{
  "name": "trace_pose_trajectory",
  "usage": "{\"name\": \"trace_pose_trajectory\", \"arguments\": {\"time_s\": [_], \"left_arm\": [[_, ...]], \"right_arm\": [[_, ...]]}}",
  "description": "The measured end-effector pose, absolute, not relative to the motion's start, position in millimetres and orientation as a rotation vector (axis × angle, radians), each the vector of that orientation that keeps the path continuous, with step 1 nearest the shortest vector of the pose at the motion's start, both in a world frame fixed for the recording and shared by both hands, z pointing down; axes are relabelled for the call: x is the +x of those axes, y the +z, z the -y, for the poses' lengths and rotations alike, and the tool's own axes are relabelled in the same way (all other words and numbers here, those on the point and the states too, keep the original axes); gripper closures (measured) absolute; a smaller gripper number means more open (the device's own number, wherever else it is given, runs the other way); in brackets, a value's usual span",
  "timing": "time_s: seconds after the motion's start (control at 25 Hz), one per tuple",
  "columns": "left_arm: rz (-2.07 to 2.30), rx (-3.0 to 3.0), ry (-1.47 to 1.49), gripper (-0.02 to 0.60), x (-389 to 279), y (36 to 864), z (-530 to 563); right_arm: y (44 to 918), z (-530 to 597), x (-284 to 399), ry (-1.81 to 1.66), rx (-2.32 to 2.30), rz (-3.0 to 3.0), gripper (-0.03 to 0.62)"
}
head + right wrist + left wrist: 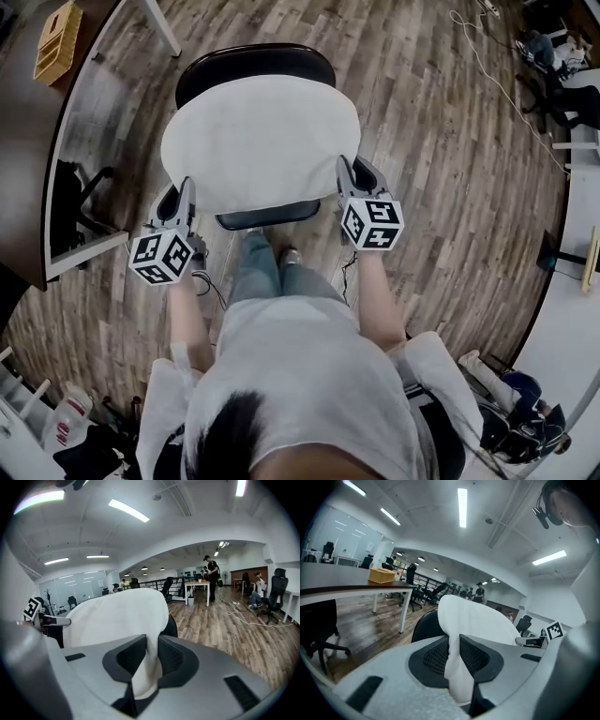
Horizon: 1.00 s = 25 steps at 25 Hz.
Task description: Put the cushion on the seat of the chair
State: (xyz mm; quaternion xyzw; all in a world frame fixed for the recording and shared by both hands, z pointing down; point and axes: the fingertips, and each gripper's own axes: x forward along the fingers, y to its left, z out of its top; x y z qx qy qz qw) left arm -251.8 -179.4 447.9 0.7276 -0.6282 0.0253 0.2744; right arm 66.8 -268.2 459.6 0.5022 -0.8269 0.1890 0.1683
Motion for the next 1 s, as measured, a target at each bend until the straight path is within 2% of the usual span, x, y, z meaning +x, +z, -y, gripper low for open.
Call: {"name": "trace_pose_trajectory", "arguments": {"time_s": [1.0], "left_arm": [[1.416, 1.726, 0.36, 0.523, -257, 665, 202]], "right_arm": [[670, 260, 69, 0.822, 1.35, 1.918, 0.53]]}}
